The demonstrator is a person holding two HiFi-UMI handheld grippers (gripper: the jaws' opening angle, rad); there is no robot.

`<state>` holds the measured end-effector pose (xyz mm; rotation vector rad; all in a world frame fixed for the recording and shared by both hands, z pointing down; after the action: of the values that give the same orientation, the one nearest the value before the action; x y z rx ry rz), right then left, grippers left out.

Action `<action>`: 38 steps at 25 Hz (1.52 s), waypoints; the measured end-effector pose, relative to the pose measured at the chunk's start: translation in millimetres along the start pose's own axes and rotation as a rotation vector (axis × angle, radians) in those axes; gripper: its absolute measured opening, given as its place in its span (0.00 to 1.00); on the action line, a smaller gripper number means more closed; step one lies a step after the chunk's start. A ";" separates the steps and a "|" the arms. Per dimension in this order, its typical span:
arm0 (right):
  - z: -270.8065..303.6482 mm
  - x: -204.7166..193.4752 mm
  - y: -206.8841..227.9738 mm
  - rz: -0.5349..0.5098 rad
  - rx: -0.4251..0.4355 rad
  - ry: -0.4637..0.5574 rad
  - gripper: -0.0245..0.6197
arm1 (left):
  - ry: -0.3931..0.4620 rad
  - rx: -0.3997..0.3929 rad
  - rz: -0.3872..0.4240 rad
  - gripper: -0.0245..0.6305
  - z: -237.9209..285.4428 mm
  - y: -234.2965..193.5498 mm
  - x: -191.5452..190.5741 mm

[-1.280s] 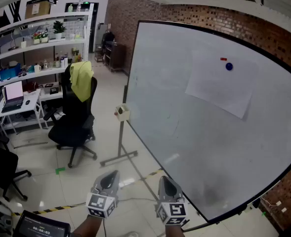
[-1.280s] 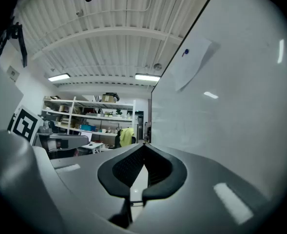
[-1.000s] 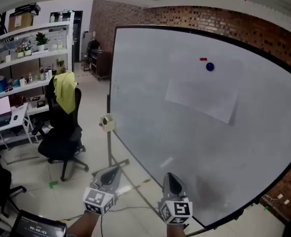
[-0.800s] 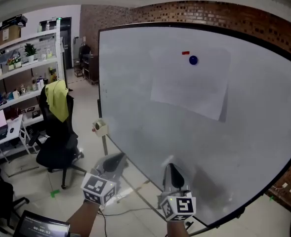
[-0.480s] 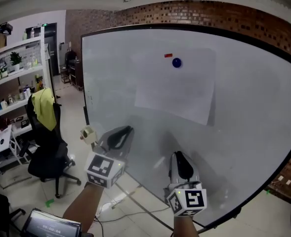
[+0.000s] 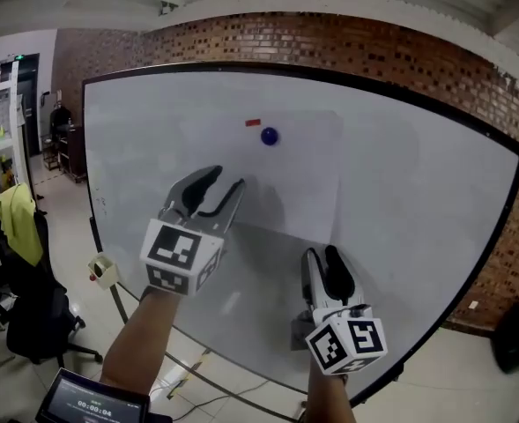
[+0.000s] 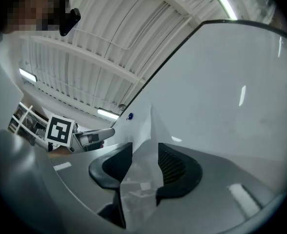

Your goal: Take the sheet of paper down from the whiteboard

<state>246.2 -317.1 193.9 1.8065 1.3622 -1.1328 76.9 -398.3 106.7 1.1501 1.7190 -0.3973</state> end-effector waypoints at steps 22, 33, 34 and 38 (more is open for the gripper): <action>39.8 23.7 -8.5 -0.057 0.039 -0.143 0.33 | 0.040 -0.161 -0.033 0.26 71.9 19.5 34.0; 47.9 33.8 -7.4 -0.076 0.043 -0.181 0.07 | 0.036 -0.167 -0.001 0.22 73.9 25.7 36.5; 47.3 33.8 -8.5 -0.082 0.039 -0.180 0.06 | 0.037 -0.164 0.004 0.22 74.1 25.8 35.9; 44.6 37.0 -10.4 -0.057 0.037 -0.143 0.06 | 0.043 -0.157 0.027 0.22 72.7 25.6 37.8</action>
<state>228.2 -335.6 141.0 1.6864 1.3246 -1.2994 135.8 -417.3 47.2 1.0737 1.7370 -0.2183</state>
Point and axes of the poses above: the fingertips, and each gripper's own axes: z forward along the fingers, y to its right, x out of its top, the point moved 2 cm from there along -z, backward along the fingers, and after that the axes turned 7 degrees about -z, right-handed, at the moved point
